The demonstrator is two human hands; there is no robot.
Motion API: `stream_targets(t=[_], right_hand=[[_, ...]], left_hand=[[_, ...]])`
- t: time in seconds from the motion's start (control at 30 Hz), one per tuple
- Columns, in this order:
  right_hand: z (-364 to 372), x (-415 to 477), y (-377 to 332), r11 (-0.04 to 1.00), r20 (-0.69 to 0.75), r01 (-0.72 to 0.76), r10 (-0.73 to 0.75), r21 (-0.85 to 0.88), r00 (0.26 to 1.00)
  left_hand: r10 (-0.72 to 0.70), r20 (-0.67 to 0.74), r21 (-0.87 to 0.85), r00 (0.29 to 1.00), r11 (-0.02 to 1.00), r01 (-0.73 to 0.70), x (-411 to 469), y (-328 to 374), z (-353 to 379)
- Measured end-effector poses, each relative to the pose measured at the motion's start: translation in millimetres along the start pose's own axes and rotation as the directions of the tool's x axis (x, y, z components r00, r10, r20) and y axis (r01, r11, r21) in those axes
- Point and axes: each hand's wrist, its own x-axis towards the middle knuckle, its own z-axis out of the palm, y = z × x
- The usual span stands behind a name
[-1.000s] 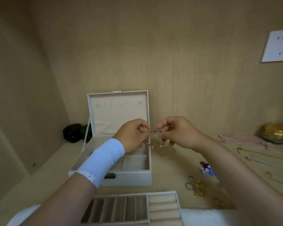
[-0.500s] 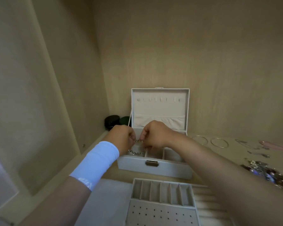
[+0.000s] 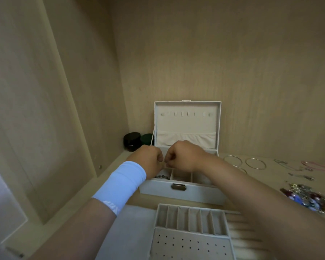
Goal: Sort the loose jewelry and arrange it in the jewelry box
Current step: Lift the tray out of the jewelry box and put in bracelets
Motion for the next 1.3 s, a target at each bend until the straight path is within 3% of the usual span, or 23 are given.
stream_targets(t=[0.13,0.23,0.4,0.53,0.67,0.8,0.93,1.13,1.3], right_hand=[[-37,-25,37,0.999,-0.139,-0.045,0.045,0.005,0.989],[-61,-48,83,0.984,-0.219,-0.175,0.165,-0.026,0.962],[-63,-84,147,0.920,-0.087,-0.360,0.350,-0.155,0.933],[-47,-96,166,0.930,0.019,-0.330,0.337,-0.161,0.941],[-39,-99,178,0.939,0.015,-0.242,0.253,-0.243,0.967],[-38,-101,182,0.939,-0.011,-0.167,0.172,-0.302,0.985],[-39,-102,179,0.929,0.055,-0.140,0.169,-0.344,0.984],[-41,-103,188,0.970,0.085,-0.180,0.195,-0.166,0.977],[-54,-104,189,0.982,-0.026,-0.185,0.186,0.024,0.982]], left_hand=[[0.089,-0.054,-0.124,0.995,0.988,-0.095,10,32,1],[0.195,-0.050,-0.203,0.980,0.958,-0.201,20,65,6],[0.344,-0.066,-0.182,0.937,0.919,-0.350,43,130,25],[0.397,0.068,-0.100,0.915,0.916,-0.389,57,170,41],[0.337,0.226,0.021,0.914,0.936,-0.351,71,185,57],[0.355,0.262,0.174,0.897,0.897,-0.406,78,189,69],[0.398,0.282,0.181,0.873,0.872,-0.455,77,193,76],[0.379,0.240,0.039,0.894,0.916,-0.399,80,186,82],[0.374,0.017,-0.152,0.927,0.917,-0.368,79,185,79]])
